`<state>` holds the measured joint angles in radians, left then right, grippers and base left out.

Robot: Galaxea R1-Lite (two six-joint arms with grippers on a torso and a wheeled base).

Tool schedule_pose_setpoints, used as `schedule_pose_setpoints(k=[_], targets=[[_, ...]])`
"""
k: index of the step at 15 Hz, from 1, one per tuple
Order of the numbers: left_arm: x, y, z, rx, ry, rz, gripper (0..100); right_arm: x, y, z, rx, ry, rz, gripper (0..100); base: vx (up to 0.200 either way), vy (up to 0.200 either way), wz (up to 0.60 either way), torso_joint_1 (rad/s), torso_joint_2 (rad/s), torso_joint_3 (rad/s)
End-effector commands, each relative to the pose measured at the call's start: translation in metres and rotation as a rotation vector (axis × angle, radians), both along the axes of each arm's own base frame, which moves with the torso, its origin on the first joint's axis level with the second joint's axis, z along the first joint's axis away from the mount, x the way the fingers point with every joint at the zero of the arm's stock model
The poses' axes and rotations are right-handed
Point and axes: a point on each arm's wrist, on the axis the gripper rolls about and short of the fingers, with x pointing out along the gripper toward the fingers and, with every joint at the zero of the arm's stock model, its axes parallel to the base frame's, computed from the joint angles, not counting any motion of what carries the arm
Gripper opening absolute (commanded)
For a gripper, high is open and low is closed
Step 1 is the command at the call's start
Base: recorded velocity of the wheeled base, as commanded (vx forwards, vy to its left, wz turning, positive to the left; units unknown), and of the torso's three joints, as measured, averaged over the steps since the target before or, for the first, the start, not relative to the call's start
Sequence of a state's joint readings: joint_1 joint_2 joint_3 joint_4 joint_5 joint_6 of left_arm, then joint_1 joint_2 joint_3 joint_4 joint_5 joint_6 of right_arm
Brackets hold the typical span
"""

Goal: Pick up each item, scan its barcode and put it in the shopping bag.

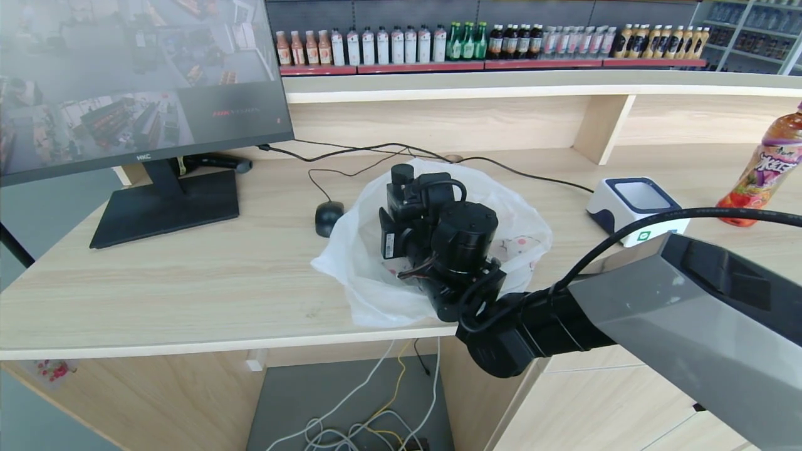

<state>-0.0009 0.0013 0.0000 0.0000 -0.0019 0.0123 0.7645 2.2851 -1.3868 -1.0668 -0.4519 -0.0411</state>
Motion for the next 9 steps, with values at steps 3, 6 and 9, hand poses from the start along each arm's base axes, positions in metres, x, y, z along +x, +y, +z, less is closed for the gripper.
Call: schedule_pose_setpoints(k=[3, 6, 9], targets=[[0.000, 0.000, 0.000, 0.000, 0.000, 0.000, 100, -0.002, -0.001, 0.011, 0.029, -0.030, 0.000, 100, 0.000, 0.000, 0.00, 0.000, 0.00, 0.000], [0.000, 0.000, 0.000, 0.000, 0.000, 0.000, 100, -0.010, 0.000, 0.021, 0.048, -0.051, 0.012, 100, 0.000, 0.000, 0.00, 0.000, 0.00, 0.000], [0.000, 0.000, 0.000, 0.000, 0.000, 0.000, 100, -0.022, -0.007, 0.039, 0.065, -0.070, 0.020, 100, 0.000, 0.000, 0.00, 0.000, 0.00, 0.000]])
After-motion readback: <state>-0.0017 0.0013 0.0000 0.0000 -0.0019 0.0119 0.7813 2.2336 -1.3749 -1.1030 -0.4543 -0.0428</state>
